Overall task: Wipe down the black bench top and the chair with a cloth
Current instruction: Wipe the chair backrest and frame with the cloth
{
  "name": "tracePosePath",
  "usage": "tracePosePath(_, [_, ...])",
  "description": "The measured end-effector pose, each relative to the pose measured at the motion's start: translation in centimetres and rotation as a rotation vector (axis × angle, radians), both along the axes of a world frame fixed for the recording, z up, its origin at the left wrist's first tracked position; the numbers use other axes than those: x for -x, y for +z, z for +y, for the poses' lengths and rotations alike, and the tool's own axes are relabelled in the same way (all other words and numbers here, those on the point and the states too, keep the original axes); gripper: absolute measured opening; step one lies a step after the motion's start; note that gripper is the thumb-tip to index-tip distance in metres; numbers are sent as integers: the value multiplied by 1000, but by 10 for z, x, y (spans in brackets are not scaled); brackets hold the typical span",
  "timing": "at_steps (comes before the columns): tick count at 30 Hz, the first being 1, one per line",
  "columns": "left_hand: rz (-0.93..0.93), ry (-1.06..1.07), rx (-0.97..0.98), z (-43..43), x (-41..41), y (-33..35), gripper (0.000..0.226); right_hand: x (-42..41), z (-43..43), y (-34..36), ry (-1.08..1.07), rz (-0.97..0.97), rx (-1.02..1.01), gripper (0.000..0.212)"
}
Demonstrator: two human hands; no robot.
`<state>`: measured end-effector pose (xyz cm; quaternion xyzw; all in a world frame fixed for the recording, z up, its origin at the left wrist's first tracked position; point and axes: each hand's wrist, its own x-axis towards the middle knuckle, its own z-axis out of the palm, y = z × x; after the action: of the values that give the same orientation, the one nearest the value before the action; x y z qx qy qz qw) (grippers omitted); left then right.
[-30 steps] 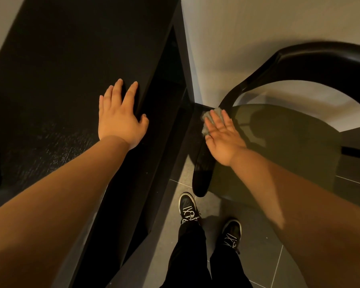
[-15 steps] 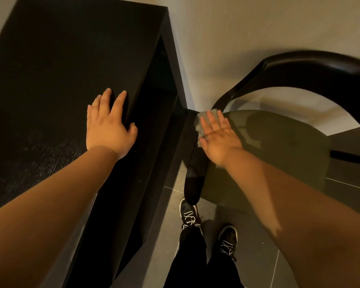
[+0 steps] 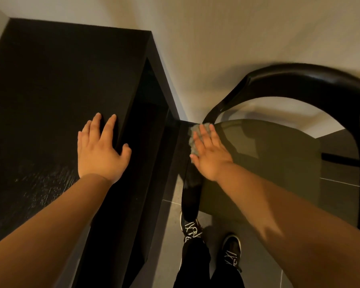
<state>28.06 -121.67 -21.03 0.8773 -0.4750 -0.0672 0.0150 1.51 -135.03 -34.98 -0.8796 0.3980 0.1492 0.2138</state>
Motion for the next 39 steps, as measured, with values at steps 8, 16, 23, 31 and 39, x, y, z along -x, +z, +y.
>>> tracePosePath(8, [-12, -3, 8, 0, -2, -2, 79, -26, -41, 1, -238, 2, 20, 74])
tracePosePath(16, [-15, -5, 7, -1, 2, 0, 76, 10, 15, 11, 7, 7, -79, 74])
tracePosePath(23, [-37, 46, 189, -14, 43, -11, 68, 16, -86, 16, 222, 107, 181, 71])
tracePosePath(31, [333, -73, -17, -80, 193, -125, 79, 35, -113, -14, 384, -63, 333, 73])
tracePosePath(39, [125, -39, -47, -95, 208, -164, 88, 53, -173, -13, 463, 201, 961, 59])
